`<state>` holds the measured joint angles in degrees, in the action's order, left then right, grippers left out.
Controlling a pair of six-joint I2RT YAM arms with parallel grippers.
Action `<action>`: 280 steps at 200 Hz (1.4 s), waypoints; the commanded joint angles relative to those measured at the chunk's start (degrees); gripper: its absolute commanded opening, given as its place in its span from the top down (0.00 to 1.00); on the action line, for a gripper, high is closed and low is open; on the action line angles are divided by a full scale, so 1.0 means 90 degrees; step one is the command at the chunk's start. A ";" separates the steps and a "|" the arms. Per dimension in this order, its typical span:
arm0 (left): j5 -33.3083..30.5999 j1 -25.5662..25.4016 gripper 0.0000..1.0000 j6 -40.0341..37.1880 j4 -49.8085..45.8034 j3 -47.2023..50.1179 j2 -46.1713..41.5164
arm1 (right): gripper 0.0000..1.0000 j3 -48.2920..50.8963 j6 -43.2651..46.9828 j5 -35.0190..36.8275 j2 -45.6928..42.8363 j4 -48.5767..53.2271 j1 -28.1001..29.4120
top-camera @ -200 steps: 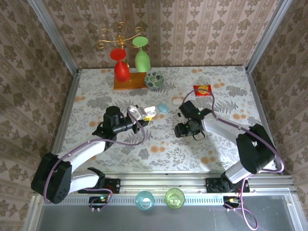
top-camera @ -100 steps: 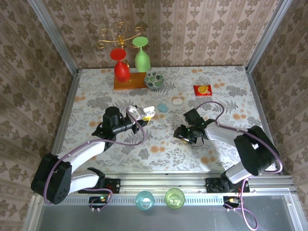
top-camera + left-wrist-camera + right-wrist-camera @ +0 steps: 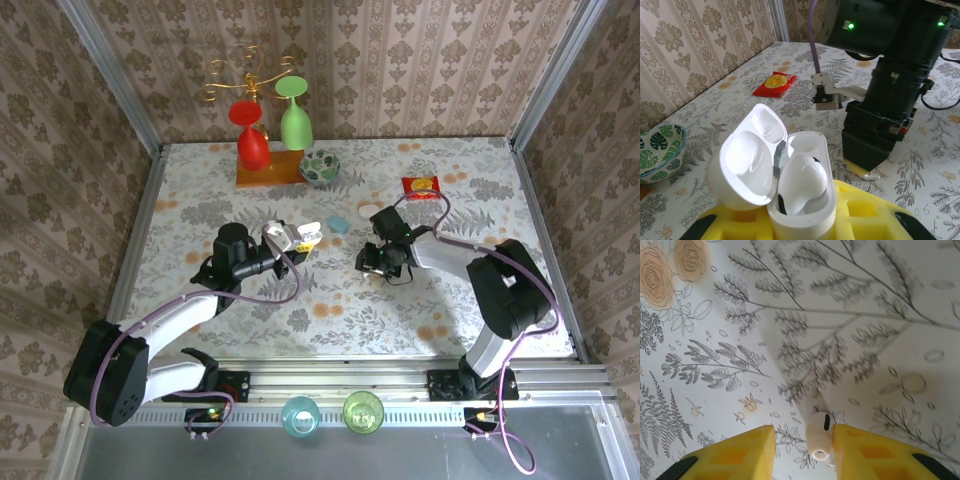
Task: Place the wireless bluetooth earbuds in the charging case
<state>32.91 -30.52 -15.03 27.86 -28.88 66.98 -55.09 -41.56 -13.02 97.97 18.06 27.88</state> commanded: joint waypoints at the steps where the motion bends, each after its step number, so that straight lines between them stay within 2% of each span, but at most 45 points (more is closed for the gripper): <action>1: -0.0040 0.0042 0.90 0.0118 0.0168 0.0099 -0.0160 | 0.64 -0.0360 0.0453 -0.0046 0.0328 0.0417 -0.0041; 28: -0.0118 0.0042 0.90 0.0114 0.0158 0.0180 -0.0263 | 0.64 -0.0749 0.0750 0.0138 0.0413 0.0883 -0.0034; 57: -0.0148 0.0042 0.90 0.0051 0.0150 0.0205 -0.0340 | 0.61 -0.1439 0.1592 0.0713 0.0521 0.2261 0.0101; 85: -0.0274 0.0052 0.90 -0.0035 0.0220 0.0334 -0.0453 | 0.58 -0.2282 0.2449 0.0935 0.1037 0.3655 0.0285; 119: -0.0312 0.0042 0.90 -0.0042 0.0470 0.0675 -0.0720 | 0.57 -0.3213 0.2926 0.1018 0.1636 0.4835 0.0359; 134: -0.0340 0.0042 0.90 -0.0030 0.0518 0.0790 -0.0816 | 0.53 -0.3622 0.3070 0.1027 0.1920 0.5250 0.0405; 188: -0.0294 0.0042 0.90 -0.0010 0.0755 0.0905 -0.0695 | 0.52 -0.4942 0.3294 0.1527 0.2887 0.6272 0.0792; 280: -0.0344 0.0061 0.90 -0.0079 0.0701 0.0953 -0.0958 | 0.58 -0.6256 0.3824 0.1977 0.3956 0.7223 0.0944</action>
<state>29.93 -30.30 -15.09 32.82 -21.12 59.66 -108.40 -9.37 2.37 131.20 78.02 35.90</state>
